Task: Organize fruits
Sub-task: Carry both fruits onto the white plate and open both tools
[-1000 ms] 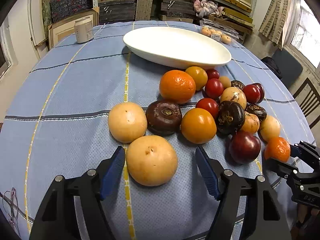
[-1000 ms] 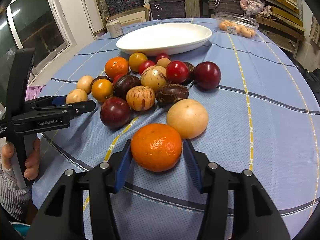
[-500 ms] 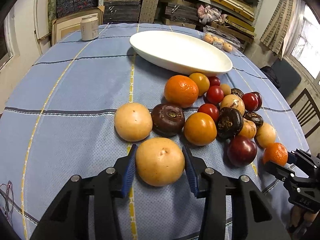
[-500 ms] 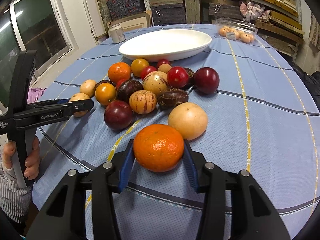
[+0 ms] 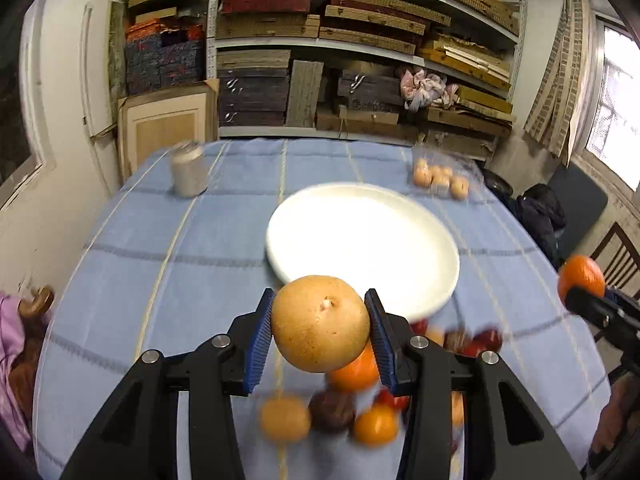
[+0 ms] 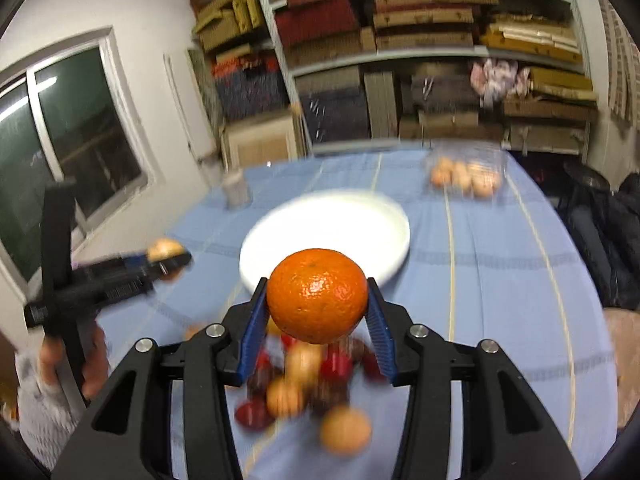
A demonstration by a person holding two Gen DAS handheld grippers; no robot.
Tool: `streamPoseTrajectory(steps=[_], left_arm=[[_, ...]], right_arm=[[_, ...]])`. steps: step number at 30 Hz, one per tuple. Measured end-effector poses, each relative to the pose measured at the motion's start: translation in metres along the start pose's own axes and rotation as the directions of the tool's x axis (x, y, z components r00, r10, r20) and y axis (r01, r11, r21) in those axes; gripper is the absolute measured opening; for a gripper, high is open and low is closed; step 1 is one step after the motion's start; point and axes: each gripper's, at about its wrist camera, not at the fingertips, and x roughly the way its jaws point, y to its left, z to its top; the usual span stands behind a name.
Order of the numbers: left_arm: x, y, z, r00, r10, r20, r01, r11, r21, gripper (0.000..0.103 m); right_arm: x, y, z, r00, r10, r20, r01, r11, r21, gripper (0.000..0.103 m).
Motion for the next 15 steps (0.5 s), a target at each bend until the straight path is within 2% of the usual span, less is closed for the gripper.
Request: streamPoseTrajectory(steps=[3,8,11,15], left_arm=[[0.039,-0.006,0.018,0.999,-0.015,-0.041,0.014,1.0,-0.021,0.045],[0.099,0.001,0.017,0.99,-0.018,-0.141,0.008,0.998,-0.067,0.045],[0.119,0.008,0.013,0.984,-0.015,-0.176,0.003,0.998,-0.07,0.045],[0.121,0.012,0.012,0.986,-0.024,-0.164,0.013,0.997,-0.071,0.047]], right_arm=[[0.043,-0.006,0.022,0.999,-0.028,-0.017,0.028,1.0,0.004,0.046],[0.137,-0.026,0.016,0.984,-0.049,-0.172,0.057,0.998,0.041,0.046],[0.163,-0.03,0.009,0.974,-0.077,-0.213,0.08,0.997,0.008,0.046],[0.176,-0.033,0.004,0.97,-0.077,-0.231,0.08,0.997,0.003,0.047]])
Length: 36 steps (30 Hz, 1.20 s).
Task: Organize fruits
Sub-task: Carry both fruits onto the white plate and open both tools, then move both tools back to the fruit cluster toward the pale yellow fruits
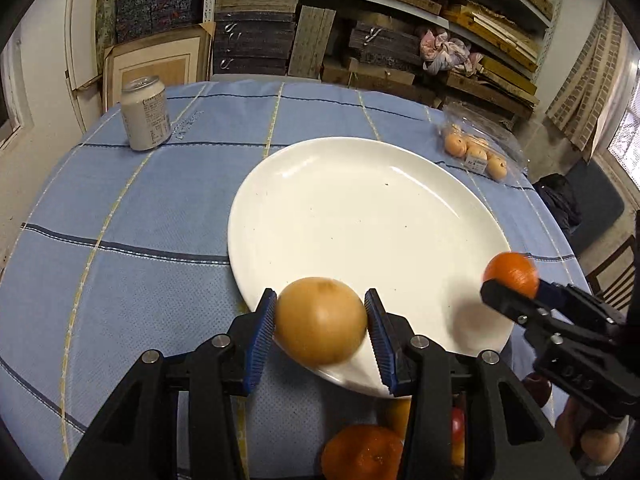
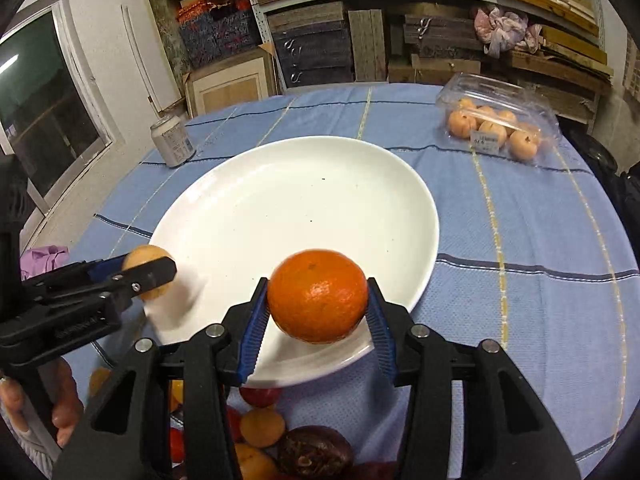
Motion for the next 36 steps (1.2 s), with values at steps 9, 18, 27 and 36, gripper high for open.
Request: streamPoseTrajectory(steps=[9,18,27,36], left_arm=[[-0.017,0.005,-0.003,0.998,-0.001,0.067,0.001,1.0,-0.006,0.068],[-0.064,0.049,-0.041,0.988,0.077,0.132,-0.06,0.989,-0.133,0.089],[-0.1,0.087,-0.126,0.992,0.089,0.091,-0.068,0.974,-0.216,0.089],[-0.102,0.046,-0.144,0.979,0.169,0.118,-0.17,0.985,0.001,0.09]], right_arm=[[-0.035,-0.002,-0.003,0.992,-0.009,0.126,0.01,1.0,-0.006,0.063],[-0.094,-0.032,-0.044,0.967,-0.063,0.245,0.039,0.994,0.103,0.088],[-0.136,-0.074,-0.126,0.966,-0.037,0.256,-0.038,0.959,0.282,0.095],[-0.147,-0.073,-0.15,0.968,0.001,0.251,-0.083,0.944,0.318,0.096]])
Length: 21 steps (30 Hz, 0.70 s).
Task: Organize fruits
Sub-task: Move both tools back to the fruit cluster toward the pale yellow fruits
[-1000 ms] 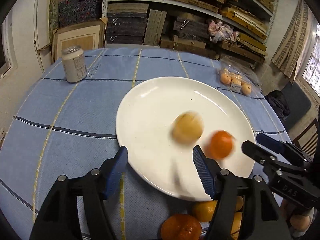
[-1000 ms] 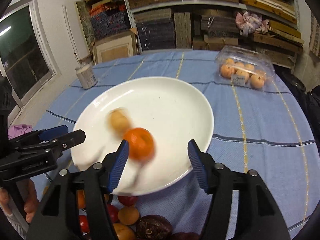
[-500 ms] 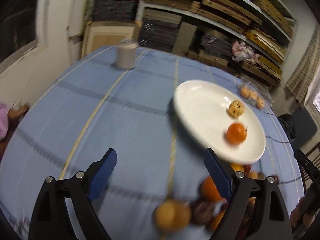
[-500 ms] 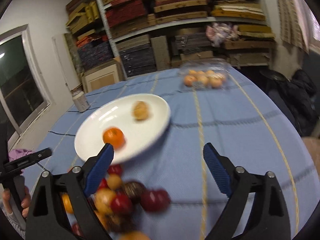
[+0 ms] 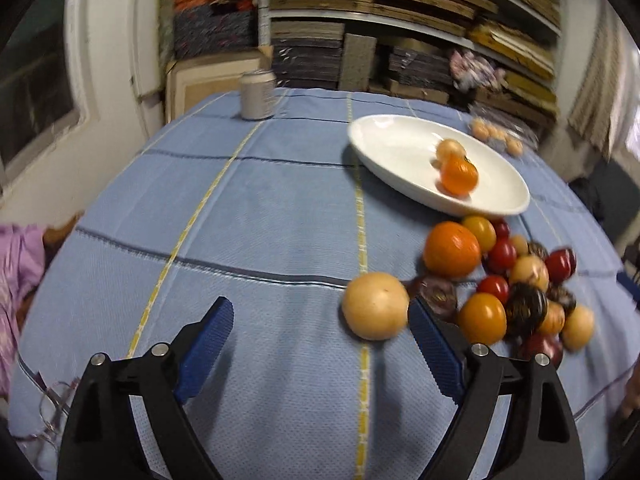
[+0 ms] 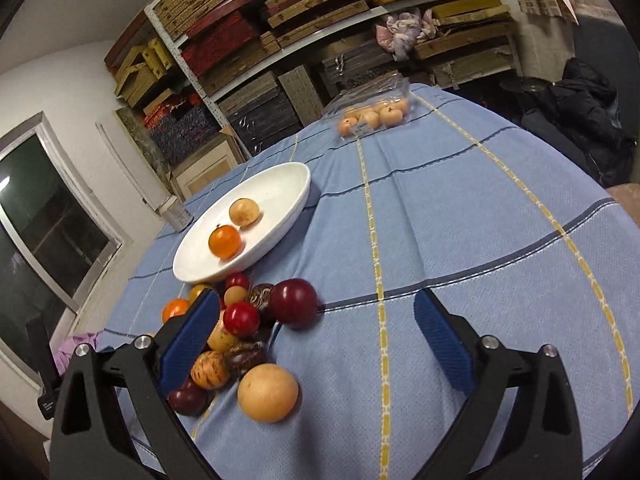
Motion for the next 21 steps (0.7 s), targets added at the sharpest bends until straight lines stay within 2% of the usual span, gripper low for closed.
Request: streamPoseTrajectory(steps=[2,7,9,12,16,21], left_arm=[[0.005,-0.008,-0.001,1.0,0.011,-0.011,-0.01,0.999,0.035,0.094],[0.023,-0.012,0.0,0.996,0.04,-0.076,-0.036,0.997,0.063,0.094],[0.031,-0.009,0.001,0.994,0.055,-0.099,-0.049,0.997,0.056,0.095],[0.038,-0.005,0.004,0.992,0.039,-0.116,-0.035,0.999,0.04,0.096],[0.041,0.004,0.007,0.991,0.083,-0.103,-0.082,0.997,0.011,0.096],[0.043,0.01,0.009,0.992,0.057,-0.115,-0.06,0.998,-0.021,0.096]], right_arm=[[0.0,0.004,-0.001,1.0,-0.008,-0.002,0.008,1.0,-0.019,0.096],[0.004,0.008,0.0,1.0,-0.004,-0.018,0.004,1.0,-0.024,0.096],[0.005,0.009,0.0,1.0,-0.004,-0.02,0.003,1.0,-0.024,0.096],[0.006,0.01,0.0,1.0,-0.004,-0.028,0.003,1.0,-0.031,0.096],[0.008,0.012,-0.001,0.999,-0.004,-0.034,0.003,0.999,-0.044,0.096],[0.009,0.022,-0.004,0.999,-0.002,-0.051,-0.002,0.996,-0.092,0.096]])
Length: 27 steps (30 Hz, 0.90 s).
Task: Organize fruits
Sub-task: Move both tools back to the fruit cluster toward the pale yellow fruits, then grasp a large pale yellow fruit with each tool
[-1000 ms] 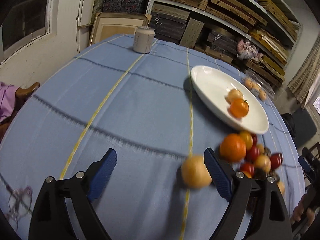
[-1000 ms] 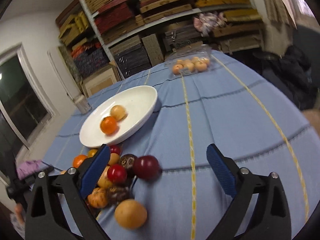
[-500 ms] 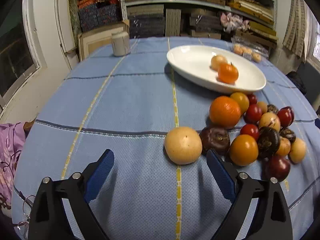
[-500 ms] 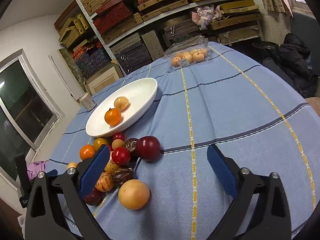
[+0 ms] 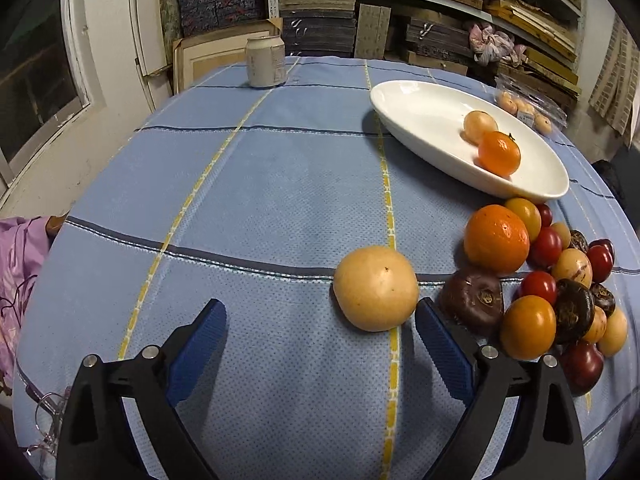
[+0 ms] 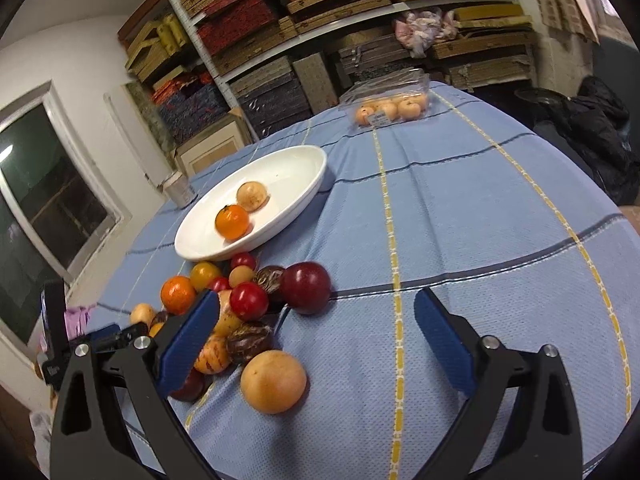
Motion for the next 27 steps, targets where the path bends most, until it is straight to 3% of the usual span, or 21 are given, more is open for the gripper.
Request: streamPoseTrajectory(steps=[7,13,20,27], left_arm=[[0.006,-0.008,0.007,1.0,-0.002,-0.002,0.002,0.999,0.05,0.096],[0.005,-0.014,0.007,1.0,0.004,0.016,-0.005,0.997,0.075,0.096],[0.008,-0.014,0.007,1.0,-0.008,-0.003,0.008,0.997,0.073,0.081],[0.009,-0.018,0.005,1.0,-0.027,-0.008,0.027,0.996,0.084,0.069]], right_arm=[[0.004,0.035,-0.02,0.998,-0.017,-0.066,0.004,0.982,-0.188,0.096],[0.022,0.039,-0.023,0.987,-0.048,-0.153,0.015,0.978,-0.209,0.096],[0.031,0.05,-0.029,0.975,-0.144,-0.17,0.092,0.955,-0.283,0.096],[0.037,0.053,-0.032,0.967,-0.166,-0.196,0.097,0.943,-0.318,0.096]])
